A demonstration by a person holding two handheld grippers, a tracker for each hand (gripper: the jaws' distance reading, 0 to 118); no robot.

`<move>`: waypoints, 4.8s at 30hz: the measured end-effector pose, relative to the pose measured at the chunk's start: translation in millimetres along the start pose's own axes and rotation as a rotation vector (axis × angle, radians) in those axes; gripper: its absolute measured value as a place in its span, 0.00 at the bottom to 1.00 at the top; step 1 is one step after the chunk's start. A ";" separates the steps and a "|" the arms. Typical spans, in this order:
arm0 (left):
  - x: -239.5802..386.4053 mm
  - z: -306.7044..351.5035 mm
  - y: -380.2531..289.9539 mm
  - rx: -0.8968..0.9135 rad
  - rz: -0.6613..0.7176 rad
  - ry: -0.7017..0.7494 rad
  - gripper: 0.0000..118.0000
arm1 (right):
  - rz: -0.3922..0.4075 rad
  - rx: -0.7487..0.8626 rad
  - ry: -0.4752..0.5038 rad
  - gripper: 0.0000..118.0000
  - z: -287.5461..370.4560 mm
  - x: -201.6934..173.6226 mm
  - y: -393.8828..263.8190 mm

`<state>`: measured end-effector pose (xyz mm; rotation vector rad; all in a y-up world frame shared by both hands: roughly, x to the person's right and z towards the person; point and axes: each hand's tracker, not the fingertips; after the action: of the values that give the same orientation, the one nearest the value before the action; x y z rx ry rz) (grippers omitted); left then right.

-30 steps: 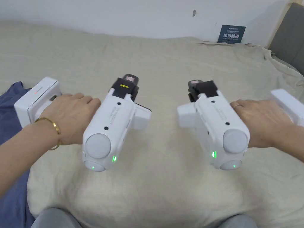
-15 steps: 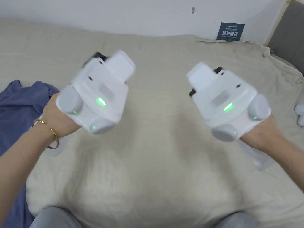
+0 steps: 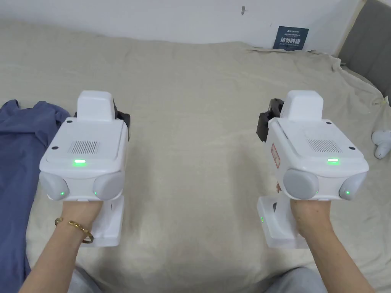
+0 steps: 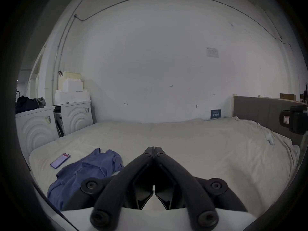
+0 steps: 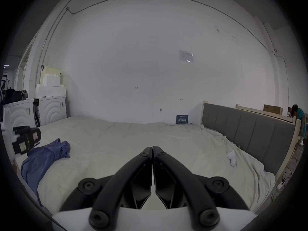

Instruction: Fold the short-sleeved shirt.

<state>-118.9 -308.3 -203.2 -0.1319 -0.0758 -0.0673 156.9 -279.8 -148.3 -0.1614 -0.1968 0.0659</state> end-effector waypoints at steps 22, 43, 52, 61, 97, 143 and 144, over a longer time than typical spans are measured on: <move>0.1 1.7 -15.4 -0.029 0.003 -0.039 0.00 | -0.002 -0.073 0.023 0.00 6.4 -2.7 -27.0; 5.9 5.2 -12.6 -0.023 -0.020 -0.069 0.00 | 0.010 -0.063 0.021 0.00 8.9 -1.0 -24.2; 9.8 6.7 -12.2 -0.019 -0.037 -0.080 0.00 | 0.003 -0.056 0.020 0.00 10.9 1.3 -23.0; 9.8 7.2 -11.2 -0.016 -0.033 -0.081 0.00 | 0.003 -0.054 0.022 0.00 11.7 0.1 -23.7; -139.9 63.8 -13.8 -0.016 0.020 0.307 0.00 | 0.089 0.005 0.451 0.00 -6.0 -174.8 8.5; -293.8 -187.6 -30.8 -0.606 0.102 0.210 1.00 | 0.072 -0.092 0.595 0.00 -77.2 -271.1 -7.3; -297.8 -202.6 -34.6 -0.647 0.096 0.197 1.00 | 0.070 -0.100 0.591 0.00 -82.0 -272.4 -9.9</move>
<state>-403.3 -351.2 -422.8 -0.7738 0.1524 -0.0065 -92.7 -324.1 -277.6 -0.2796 0.3960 0.0750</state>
